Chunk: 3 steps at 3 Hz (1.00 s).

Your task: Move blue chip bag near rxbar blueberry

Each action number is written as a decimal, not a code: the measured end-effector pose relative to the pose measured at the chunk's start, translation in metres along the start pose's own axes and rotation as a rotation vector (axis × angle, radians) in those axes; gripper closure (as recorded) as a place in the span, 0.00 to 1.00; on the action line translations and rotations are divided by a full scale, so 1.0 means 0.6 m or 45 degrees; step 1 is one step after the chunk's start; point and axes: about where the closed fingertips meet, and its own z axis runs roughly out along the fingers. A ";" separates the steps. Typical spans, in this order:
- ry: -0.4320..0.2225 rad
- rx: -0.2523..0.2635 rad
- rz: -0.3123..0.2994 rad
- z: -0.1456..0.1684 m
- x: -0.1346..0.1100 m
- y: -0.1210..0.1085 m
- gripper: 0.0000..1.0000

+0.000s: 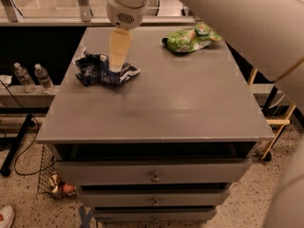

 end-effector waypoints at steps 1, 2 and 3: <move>0.070 0.050 0.169 -0.077 0.086 0.051 0.00; 0.081 0.067 0.352 -0.117 0.181 0.118 0.00; 0.112 0.055 0.431 -0.116 0.239 0.146 0.00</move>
Offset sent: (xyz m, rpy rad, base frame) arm -0.1376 -0.2240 -0.0464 0.1728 0.1170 -0.4982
